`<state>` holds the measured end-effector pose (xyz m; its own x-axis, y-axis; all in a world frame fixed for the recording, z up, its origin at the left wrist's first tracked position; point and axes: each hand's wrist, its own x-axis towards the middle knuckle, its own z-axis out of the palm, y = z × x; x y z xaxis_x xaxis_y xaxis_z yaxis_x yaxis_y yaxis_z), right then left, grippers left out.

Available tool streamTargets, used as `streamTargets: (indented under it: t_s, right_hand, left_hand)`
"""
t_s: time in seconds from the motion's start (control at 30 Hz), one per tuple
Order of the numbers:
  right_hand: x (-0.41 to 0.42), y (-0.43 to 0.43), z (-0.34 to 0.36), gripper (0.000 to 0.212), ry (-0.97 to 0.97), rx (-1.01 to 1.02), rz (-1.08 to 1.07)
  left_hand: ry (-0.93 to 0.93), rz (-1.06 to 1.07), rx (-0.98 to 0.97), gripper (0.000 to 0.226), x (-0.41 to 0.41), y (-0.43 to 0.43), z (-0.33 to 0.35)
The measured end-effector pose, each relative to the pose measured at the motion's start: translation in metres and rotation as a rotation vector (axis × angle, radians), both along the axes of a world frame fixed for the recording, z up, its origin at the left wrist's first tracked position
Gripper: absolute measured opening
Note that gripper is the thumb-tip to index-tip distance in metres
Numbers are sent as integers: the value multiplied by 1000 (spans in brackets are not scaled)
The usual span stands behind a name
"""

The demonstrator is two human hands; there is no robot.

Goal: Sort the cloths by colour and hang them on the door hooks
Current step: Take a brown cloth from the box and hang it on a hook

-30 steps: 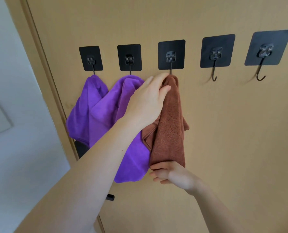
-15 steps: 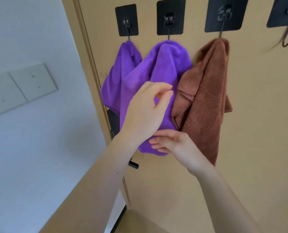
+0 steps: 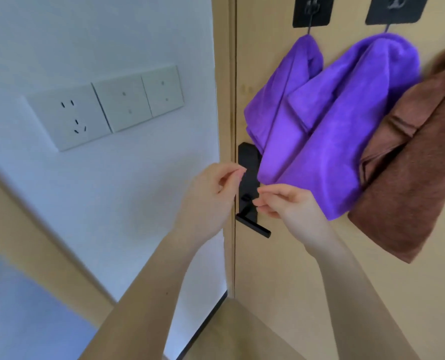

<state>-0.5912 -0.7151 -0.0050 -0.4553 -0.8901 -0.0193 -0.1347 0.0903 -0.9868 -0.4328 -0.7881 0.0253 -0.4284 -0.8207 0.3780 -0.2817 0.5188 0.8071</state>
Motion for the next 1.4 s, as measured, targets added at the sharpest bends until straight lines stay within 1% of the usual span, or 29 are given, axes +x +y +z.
streamTargets:
  t_s: [0.2,0.5,0.6,0.7,0.87,1.0,1.07,1.2,1.3,1.4]
  right_hand:
    - [62,-11,12,19,66,-9,46]
    - [161,-17,27,17,199,-18,186]
    - [194,-20,28,16,204,-23,231]
    - [225,-24,25,15,169,-3,265]
    - [271,-33,17,14,139,9,353]
    - [299,-41,9,16,165,12,462]
    - [311,-47,5,17,192,16,511]
    - [331,-58,0,16,197,20,638]
    - [347,-67,-1,13,210,18,762]
    - [362,-77,-3,12,218,0,889]
  left_hand:
    - [8,75,48,17,72,4,-6]
    - [72,200,108,17,169,25,-13]
    - [113,246,141,17,205,35,-15]
    - [150,284,182,16,246,44,-15]
    - [127,385,213,20,305,54,-17]
    - [126,499,227,18,338,61,-26]
    - [96,554,239,16,353,65,-31]
    - [-27,682,224,13,378,69,-43]
    - [-151,793,188,15,389,68,-54]
    - [-259,882,211,17,399,69,-61]
